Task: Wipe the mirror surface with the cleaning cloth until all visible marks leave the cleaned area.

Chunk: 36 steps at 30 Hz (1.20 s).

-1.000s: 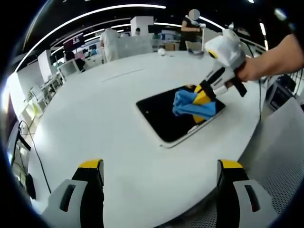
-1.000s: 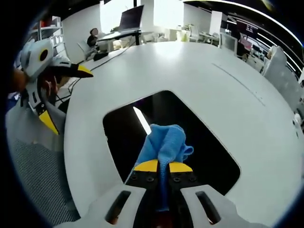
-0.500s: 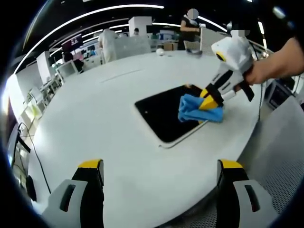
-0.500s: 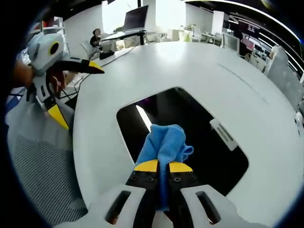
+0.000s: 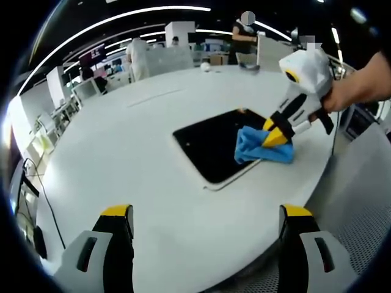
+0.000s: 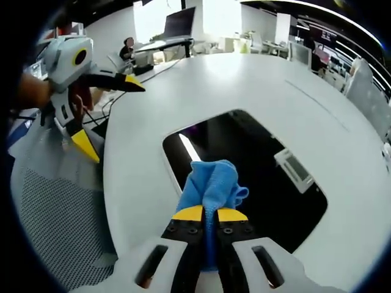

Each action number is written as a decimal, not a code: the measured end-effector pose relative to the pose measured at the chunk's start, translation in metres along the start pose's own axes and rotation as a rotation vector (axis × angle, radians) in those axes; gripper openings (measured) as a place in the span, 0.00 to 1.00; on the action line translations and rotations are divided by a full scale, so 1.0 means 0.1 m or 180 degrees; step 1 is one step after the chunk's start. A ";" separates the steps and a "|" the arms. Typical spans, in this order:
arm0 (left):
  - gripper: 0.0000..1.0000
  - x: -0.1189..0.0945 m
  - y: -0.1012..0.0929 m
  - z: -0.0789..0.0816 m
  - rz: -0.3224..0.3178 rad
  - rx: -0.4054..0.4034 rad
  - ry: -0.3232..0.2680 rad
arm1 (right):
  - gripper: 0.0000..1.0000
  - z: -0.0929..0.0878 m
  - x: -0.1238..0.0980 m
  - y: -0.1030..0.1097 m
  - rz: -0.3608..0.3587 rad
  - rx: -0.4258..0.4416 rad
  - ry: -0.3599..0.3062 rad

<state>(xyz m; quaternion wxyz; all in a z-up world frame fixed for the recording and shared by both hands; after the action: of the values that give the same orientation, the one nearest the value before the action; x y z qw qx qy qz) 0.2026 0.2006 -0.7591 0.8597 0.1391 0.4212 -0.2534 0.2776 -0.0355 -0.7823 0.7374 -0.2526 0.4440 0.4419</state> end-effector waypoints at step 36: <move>1.00 0.00 0.00 0.00 0.0015 -0.0001 0.0015 | 0.00 -0.08 -0.05 -0.11 0.0192 -0.0051 0.0037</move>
<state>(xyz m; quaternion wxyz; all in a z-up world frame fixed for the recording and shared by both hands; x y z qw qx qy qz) 0.2026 0.2006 -0.7595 0.8593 0.1405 0.4229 -0.2509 0.2831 -0.0493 -0.7821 0.7191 -0.2477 0.4521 0.4659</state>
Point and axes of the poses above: the point that each gripper's makers call its tool centre point, and the gripper's own axes: x roughly forward along the fingers, y roughly to its left, z roughly out of its top, the point moved 9 cm from there along -x, roughly backward along the fingers, and after that the axes turned 9 degrees about y, right-handed, at the moved point
